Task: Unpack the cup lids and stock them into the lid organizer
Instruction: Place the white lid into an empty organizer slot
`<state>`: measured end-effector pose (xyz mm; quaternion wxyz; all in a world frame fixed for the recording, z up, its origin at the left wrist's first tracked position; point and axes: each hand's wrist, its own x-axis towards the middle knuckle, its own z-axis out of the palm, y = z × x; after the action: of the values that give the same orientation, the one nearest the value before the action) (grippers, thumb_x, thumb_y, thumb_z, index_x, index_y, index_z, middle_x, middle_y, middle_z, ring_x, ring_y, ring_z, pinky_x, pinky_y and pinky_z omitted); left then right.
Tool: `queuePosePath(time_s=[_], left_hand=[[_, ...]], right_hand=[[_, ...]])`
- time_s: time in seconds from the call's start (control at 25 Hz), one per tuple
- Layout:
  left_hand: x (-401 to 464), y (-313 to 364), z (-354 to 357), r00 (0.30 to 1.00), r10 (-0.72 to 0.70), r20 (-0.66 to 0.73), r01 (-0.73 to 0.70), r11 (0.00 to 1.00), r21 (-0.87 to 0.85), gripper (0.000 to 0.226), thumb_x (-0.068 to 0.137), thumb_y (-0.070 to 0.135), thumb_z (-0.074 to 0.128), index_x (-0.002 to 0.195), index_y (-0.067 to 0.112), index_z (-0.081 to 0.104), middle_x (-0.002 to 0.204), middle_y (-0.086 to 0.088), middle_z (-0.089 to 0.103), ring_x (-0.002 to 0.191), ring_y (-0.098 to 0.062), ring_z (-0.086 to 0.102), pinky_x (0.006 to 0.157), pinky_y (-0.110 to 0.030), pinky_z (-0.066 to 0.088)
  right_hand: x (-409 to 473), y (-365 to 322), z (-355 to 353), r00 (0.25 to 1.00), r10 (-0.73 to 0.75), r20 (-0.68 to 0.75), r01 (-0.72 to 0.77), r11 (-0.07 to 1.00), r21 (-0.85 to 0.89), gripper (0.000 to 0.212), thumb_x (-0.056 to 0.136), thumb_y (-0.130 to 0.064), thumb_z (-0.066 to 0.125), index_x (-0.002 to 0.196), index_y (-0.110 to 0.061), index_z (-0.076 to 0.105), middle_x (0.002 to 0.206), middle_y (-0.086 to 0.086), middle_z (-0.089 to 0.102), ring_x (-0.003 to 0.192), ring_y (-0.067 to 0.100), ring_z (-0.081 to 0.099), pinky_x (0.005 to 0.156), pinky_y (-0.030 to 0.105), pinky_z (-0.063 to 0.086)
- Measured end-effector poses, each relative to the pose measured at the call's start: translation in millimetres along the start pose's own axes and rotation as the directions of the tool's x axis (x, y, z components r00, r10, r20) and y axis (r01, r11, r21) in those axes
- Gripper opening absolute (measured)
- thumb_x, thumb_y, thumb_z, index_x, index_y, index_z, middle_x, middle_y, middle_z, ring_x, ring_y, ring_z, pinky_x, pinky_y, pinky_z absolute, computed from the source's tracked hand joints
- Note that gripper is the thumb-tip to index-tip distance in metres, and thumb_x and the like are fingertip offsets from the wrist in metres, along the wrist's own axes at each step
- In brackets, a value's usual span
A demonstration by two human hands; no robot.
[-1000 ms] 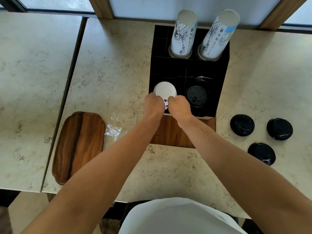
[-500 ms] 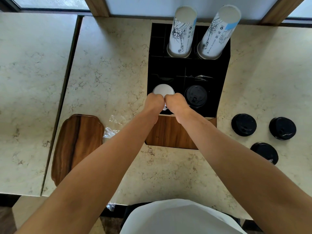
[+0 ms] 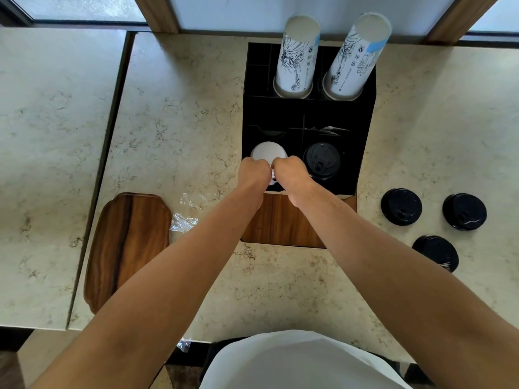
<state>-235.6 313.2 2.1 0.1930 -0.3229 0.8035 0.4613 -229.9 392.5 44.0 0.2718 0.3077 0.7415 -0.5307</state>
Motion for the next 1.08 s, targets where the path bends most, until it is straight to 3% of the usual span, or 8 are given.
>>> queuePosePath(time_s=[0.16, 0.32, 0.4, 0.48, 0.56, 0.76, 0.92, 1.08], left_hand=[[-10, -6, -10, 0.998, 0.055, 0.036, -0.053, 0.996, -0.065, 0.024, 0.095, 0.009, 0.05, 0.118, 0.016, 0.051, 0.083, 0.006, 0.05, 0.071, -0.007, 0.048, 0.048, -0.02, 0.038], [-28, -25, -21, 0.957, 0.287, 0.04, -0.287, 0.958, -0.021, 0.034, 0.091, 0.008, 0.059, 0.121, 0.023, 0.055, 0.086, 0.023, 0.05, 0.076, 0.005, 0.05, 0.041, 0.003, 0.033], [-39, -33, -24, 0.928, 0.37, 0.039, -0.371, 0.928, 0.025, 0.047, 0.091, 0.011, 0.062, 0.136, 0.022, 0.051, 0.098, 0.025, 0.054, 0.09, 0.004, 0.054, 0.057, 0.005, 0.035], [-50, -38, -23, 0.922, 0.379, 0.072, -0.385, 0.918, 0.096, 0.058, 0.093, 0.02, 0.063, 0.147, 0.02, 0.041, 0.127, 0.008, 0.059, 0.112, -0.012, 0.055, 0.083, -0.012, 0.036], [-63, -41, -16, 0.909, 0.398, 0.122, -0.414, 0.892, 0.181, 0.063, 0.095, 0.026, 0.061, 0.151, 0.02, 0.034, 0.147, -0.006, 0.048, 0.12, -0.022, 0.053, 0.085, -0.022, 0.036], [-106, -40, 12, 0.831, 0.504, 0.237, -0.55, 0.807, 0.216, 0.051, 0.094, 0.026, 0.059, 0.141, 0.019, 0.043, 0.142, -0.008, 0.047, 0.123, -0.025, 0.051, 0.088, -0.025, 0.04], [-141, -42, 46, 0.798, 0.46, 0.388, -0.56, 0.805, 0.197, 0.045, 0.09, 0.029, 0.058, 0.133, 0.024, 0.048, 0.13, -0.001, 0.053, 0.117, -0.021, 0.052, 0.099, -0.04, 0.05], [-167, -52, 86, 0.736, 0.478, 0.48, -0.621, 0.759, 0.197, 0.035, 0.091, 0.024, 0.06, 0.125, 0.023, 0.053, 0.117, 0.003, 0.057, 0.104, -0.013, 0.056, 0.079, -0.022, 0.045]], right_hand=[[-8, 5, -6, 0.998, -0.062, -0.01, 0.062, 0.998, 0.014, 0.028, 0.098, -0.017, 0.046, 0.071, -0.018, 0.044, 0.076, 0.002, 0.049, 0.085, 0.026, 0.052, 0.081, 0.04, 0.048], [-26, 21, -15, 0.966, -0.248, -0.077, 0.245, 0.968, -0.045, 0.009, 0.105, -0.022, 0.049, 0.098, -0.017, 0.052, 0.092, 0.001, 0.055, 0.09, 0.02, 0.054, 0.073, 0.032, 0.048], [-39, 34, -24, 0.946, -0.321, -0.053, 0.312, 0.941, -0.13, 0.03, 0.108, -0.028, 0.048, 0.134, -0.015, 0.056, 0.127, 0.004, 0.065, 0.118, 0.022, 0.06, 0.097, 0.034, 0.046], [-51, 48, -33, 0.936, -0.341, -0.083, 0.323, 0.93, -0.176, 0.051, 0.108, -0.032, 0.048, 0.154, -0.011, 0.041, 0.153, 0.008, 0.053, 0.14, 0.023, 0.051, 0.111, 0.031, 0.04], [-60, 63, -44, 0.926, -0.353, -0.138, 0.335, 0.933, -0.134, 0.048, 0.106, -0.033, 0.05, 0.151, -0.014, 0.047, 0.149, 0.006, 0.058, 0.133, 0.023, 0.058, 0.109, 0.031, 0.044], [-76, 109, -80, 0.902, -0.31, -0.299, 0.296, 0.951, -0.095, 0.027, 0.103, -0.025, 0.053, 0.121, -0.012, 0.067, 0.117, 0.009, 0.072, 0.103, 0.025, 0.069, 0.091, 0.037, 0.055], [-90, 160, -118, 0.869, -0.232, -0.437, 0.237, 0.97, -0.044, 0.018, 0.102, -0.029, 0.055, 0.114, -0.023, 0.067, 0.105, -0.005, 0.067, 0.096, 0.014, 0.063, 0.068, 0.015, 0.042], [-106, 211, -156, 0.795, -0.17, -0.583, 0.157, 0.985, -0.074, 0.021, 0.099, -0.017, 0.06, 0.116, -0.013, 0.072, 0.112, 0.002, 0.071, 0.097, 0.013, 0.063, 0.076, 0.016, 0.044]])
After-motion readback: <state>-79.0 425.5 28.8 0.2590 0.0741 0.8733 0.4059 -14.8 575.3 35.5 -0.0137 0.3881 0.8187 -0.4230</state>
